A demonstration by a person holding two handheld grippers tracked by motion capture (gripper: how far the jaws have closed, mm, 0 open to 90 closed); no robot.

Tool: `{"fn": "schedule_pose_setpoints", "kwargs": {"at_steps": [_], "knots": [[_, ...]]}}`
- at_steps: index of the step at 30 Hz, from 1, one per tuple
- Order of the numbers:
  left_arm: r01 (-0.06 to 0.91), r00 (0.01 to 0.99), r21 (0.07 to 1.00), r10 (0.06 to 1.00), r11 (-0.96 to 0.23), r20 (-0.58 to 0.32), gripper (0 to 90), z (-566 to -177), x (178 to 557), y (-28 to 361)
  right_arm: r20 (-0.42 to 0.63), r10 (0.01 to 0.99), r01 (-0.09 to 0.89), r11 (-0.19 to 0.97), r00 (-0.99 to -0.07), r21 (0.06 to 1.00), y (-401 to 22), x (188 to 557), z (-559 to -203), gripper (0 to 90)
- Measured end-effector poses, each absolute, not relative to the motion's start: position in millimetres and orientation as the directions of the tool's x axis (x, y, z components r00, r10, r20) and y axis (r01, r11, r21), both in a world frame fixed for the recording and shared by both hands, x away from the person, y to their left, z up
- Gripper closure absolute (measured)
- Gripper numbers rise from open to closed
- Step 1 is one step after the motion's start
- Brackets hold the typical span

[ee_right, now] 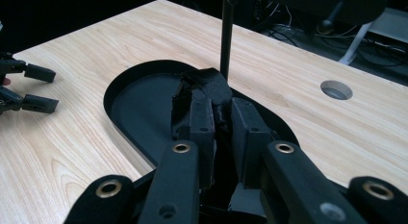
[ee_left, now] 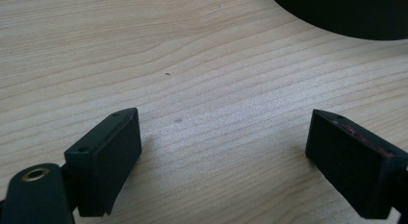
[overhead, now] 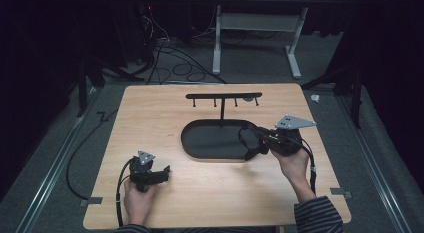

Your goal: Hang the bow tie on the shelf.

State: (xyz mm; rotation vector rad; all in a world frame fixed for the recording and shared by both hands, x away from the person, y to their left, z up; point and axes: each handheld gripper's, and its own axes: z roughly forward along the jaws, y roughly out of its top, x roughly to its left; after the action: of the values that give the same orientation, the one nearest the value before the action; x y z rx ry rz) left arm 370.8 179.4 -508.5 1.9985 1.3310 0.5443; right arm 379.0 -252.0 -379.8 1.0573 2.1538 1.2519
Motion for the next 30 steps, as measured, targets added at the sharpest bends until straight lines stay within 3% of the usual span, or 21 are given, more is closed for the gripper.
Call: {"fn": "schedule_pose_setpoints", "kwargs": {"at_steps": [30], "knots": [[0.643, 0.394, 0.721, 0.919, -0.259, -0.021, 12.7, -508.3, 370.8, 179.6, 0.019, 0.768, 0.376, 0.292, -0.640, 0.879, -231.9, 408.1, -361.2, 81.8]]}}
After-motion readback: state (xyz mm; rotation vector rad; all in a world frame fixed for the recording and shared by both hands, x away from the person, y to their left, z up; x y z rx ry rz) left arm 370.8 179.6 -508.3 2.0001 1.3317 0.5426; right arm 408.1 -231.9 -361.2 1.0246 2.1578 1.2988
